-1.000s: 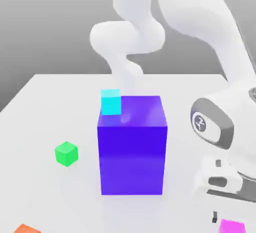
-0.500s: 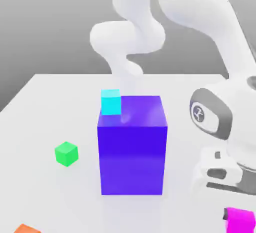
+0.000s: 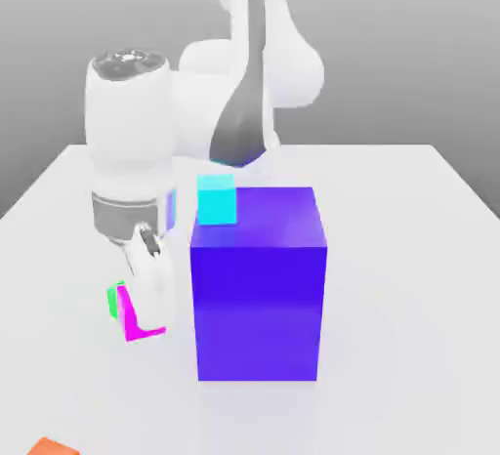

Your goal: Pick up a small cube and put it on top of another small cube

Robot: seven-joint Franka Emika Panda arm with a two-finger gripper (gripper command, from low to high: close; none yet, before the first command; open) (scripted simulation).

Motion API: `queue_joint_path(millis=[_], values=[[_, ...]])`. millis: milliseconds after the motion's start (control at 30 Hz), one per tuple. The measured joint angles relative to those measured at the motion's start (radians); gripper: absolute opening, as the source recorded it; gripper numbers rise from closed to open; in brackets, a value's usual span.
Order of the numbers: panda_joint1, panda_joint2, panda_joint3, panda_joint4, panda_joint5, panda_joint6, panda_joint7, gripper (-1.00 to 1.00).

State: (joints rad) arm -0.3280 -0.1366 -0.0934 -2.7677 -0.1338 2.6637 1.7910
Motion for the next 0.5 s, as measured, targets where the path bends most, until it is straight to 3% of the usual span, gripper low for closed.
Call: queue_joint_path(millis=[233, 500], values=[[-0.202, -0.196, -0.103, -0.236, -0.028, 0.024, 0.115, -1.0], [-0.165, 0.059, -0.136, -0.247, 0.056, 0.276, 0.07, -1.0]])
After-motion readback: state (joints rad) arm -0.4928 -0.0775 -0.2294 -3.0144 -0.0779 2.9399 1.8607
